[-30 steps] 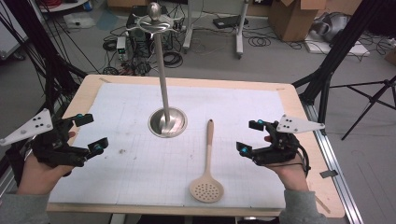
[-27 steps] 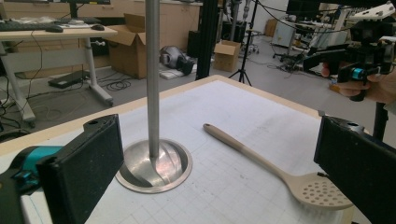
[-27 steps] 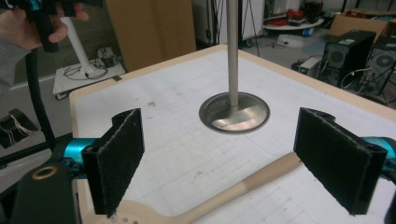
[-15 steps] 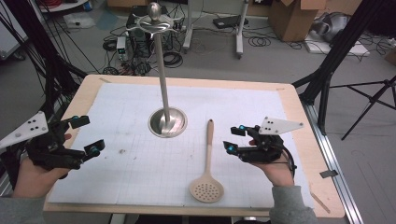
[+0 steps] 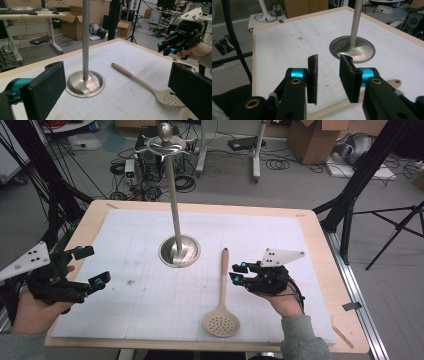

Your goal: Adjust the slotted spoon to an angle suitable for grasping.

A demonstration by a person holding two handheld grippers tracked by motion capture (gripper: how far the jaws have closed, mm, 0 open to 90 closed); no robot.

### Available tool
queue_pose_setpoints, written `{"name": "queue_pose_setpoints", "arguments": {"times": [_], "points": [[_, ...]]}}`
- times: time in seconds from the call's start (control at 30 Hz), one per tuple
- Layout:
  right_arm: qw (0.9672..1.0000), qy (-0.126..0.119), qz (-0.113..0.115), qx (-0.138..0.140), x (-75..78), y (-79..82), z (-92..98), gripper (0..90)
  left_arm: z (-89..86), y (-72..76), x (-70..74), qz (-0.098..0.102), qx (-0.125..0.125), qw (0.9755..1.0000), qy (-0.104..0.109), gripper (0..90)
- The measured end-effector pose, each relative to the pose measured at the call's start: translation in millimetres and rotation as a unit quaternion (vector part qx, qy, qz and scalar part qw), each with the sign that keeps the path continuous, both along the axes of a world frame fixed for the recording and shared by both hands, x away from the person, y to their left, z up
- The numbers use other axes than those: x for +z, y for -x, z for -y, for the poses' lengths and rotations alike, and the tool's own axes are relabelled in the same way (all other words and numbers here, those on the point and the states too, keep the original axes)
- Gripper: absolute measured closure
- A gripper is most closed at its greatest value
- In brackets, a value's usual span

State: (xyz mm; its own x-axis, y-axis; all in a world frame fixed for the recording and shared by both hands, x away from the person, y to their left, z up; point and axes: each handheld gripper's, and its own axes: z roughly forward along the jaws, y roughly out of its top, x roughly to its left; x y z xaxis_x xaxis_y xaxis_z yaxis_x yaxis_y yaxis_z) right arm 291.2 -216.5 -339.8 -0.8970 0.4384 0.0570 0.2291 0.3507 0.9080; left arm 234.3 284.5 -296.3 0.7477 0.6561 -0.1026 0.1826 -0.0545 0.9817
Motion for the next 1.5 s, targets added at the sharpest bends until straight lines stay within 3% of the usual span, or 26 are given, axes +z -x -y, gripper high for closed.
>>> {"name": "queue_pose_setpoints", "arguments": {"times": [0.23, 0.47, 0.77, 1.03, 1.17, 1.5], "points": [[0.9998, -0.014, 0.002, -0.017, -11.6, -7.4, -0.5, 80.6, 0.1, 1.4, -2.5, -0.003, 0.001, 1.0, -0.005, 1.8], [0.9998, -0.004, -0.011, -0.018, -23.2, -14.6, -3.0, 89.2, -2.4, 2.5, -5.1, -0.007, 0.005, 1.0, -0.005, 1.8], [0.9998, 0.007, -0.012, -0.013, -34.0, -19.4, -14.1, 89.2, -3.3, 5.9, -5.3, -0.004, 0.003, 1.0, -0.008, 1.8], [0.9991, 0.011, -0.025, -0.034, -49.8, -26.8, -20.6, 89.2, -3.5, 6.9, -5.9, -0.006, 0.004, 0.9999, -0.011, 1.8], [0.9992, 0.013, -0.023, -0.031, -52.0, -28.5, -23.7, 89.4, -3.0, 7.4, -7.1, -0.008, 0.005, 0.9999, -0.012, 1.8], [0.9981, 0.052, -0.023, -0.024, -64.6, -34.0, -37.5, 89.7, -3.3, 8.5, -8.0, -0.01, 0.005, 0.9998, -0.015, 1.8]]}}
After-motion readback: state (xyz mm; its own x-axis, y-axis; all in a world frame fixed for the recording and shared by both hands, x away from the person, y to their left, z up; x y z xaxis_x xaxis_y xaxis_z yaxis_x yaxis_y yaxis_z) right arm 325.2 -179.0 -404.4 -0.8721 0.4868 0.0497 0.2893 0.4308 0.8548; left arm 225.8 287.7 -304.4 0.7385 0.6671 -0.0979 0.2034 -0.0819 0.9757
